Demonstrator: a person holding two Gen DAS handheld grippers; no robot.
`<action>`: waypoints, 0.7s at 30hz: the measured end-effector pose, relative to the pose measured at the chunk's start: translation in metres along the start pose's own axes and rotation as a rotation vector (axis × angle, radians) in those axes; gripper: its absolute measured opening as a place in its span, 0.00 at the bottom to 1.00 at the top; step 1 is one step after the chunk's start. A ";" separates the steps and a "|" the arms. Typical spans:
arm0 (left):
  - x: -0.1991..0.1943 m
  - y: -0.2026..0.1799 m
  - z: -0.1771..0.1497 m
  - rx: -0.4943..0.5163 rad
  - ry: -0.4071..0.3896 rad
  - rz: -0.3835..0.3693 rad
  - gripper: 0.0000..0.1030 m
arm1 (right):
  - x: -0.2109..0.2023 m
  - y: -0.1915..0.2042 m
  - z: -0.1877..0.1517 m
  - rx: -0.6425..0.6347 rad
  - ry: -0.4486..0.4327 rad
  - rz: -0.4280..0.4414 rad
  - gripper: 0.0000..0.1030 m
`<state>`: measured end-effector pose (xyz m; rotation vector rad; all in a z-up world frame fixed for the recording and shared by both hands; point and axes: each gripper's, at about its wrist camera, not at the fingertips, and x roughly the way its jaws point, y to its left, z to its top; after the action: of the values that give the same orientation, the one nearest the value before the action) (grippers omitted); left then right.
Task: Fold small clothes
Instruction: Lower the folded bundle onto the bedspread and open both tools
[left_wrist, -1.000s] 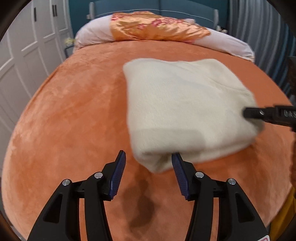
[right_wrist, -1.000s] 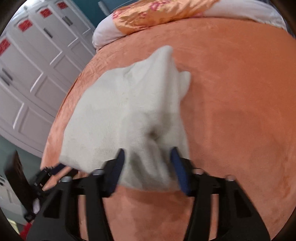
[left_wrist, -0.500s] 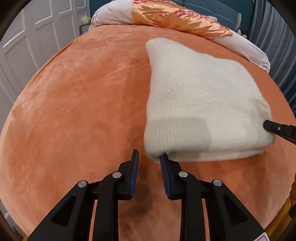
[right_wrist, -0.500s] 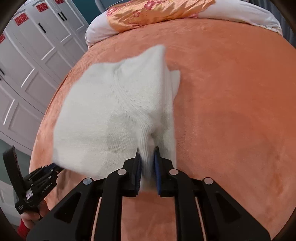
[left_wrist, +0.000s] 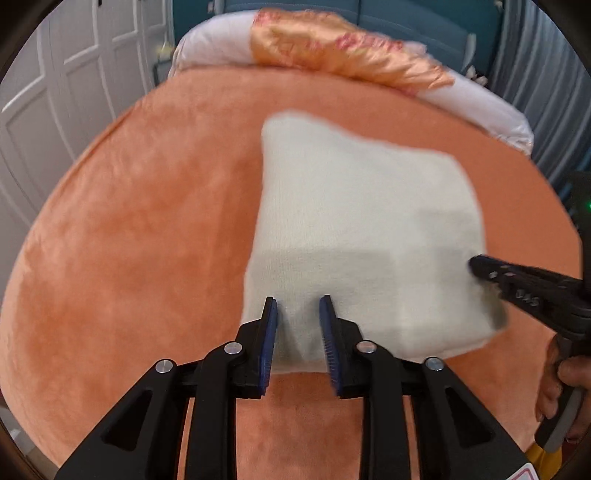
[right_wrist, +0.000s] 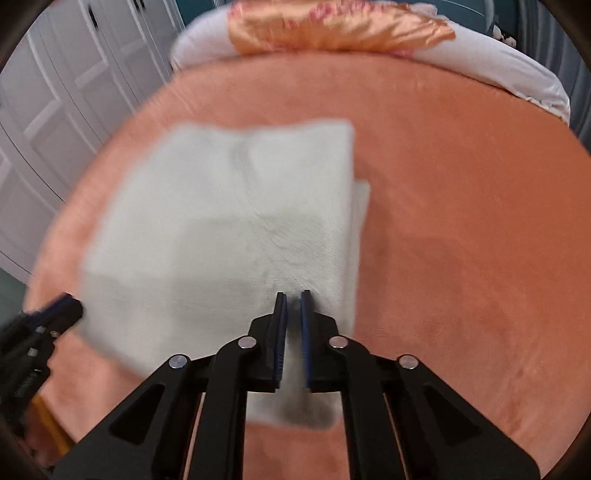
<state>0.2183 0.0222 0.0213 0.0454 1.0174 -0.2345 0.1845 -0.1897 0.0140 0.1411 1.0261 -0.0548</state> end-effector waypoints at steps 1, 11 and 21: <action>0.001 -0.002 -0.004 0.014 -0.015 0.019 0.25 | -0.005 -0.001 0.000 0.017 -0.002 0.013 0.04; -0.032 -0.013 -0.031 -0.010 -0.018 -0.027 0.25 | -0.074 -0.011 -0.051 0.054 -0.098 0.010 0.09; -0.032 -0.037 -0.038 0.021 -0.003 -0.019 0.25 | -0.025 -0.015 -0.060 0.050 0.014 -0.021 0.11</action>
<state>0.1623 -0.0029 0.0306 0.0544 1.0132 -0.2620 0.1192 -0.1963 0.0032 0.1761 1.0408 -0.0984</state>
